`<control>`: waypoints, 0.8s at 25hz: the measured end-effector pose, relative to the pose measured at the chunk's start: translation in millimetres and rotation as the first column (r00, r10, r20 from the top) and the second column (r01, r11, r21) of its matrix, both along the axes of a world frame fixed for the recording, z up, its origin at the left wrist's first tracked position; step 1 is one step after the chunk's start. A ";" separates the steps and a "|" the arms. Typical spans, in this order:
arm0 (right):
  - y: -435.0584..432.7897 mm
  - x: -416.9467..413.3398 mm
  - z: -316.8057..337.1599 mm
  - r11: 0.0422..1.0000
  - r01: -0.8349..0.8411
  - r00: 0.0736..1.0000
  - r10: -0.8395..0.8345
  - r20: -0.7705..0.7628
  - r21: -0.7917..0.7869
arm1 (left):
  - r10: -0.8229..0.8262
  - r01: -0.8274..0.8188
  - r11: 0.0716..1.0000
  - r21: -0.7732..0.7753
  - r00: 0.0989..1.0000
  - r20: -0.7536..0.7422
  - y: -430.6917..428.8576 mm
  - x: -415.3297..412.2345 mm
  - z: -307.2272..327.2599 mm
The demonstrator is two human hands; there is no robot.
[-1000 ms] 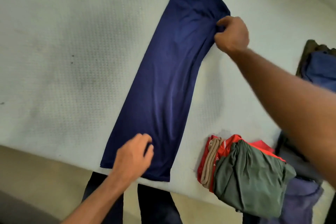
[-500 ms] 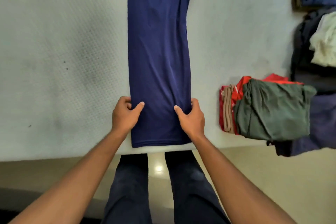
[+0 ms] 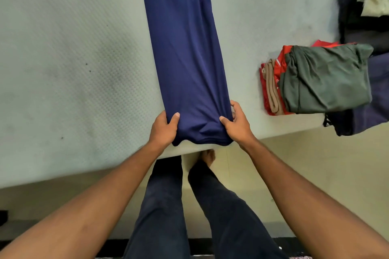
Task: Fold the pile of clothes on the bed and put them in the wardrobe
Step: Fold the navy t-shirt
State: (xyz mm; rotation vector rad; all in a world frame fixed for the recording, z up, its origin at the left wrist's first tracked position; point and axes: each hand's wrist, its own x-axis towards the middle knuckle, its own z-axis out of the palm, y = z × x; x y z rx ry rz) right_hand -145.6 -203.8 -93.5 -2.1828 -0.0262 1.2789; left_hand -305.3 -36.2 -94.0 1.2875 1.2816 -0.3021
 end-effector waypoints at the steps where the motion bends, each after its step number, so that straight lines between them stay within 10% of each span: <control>1: -2.6 -6.3 1.6 1.000 0.006 1.000 -0.006 0.026 0.021 | 0.020 -0.020 1.000 0.014 1.000 0.003 -6.5 -4.9 0.5; 9: -71.8 -62.4 30.7 0.994 0.098 0.995 -0.097 -0.032 0.044 | 0.110 -0.104 0.985 0.136 0.993 -0.037 -93.4 -62.4 34.0; 20: 8.9 14.8 69.5 0.753 0.634 0.747 -0.539 -0.390 0.173 | 0.510 -0.486 0.802 -0.347 0.860 -0.025 0.2 6.8 93.0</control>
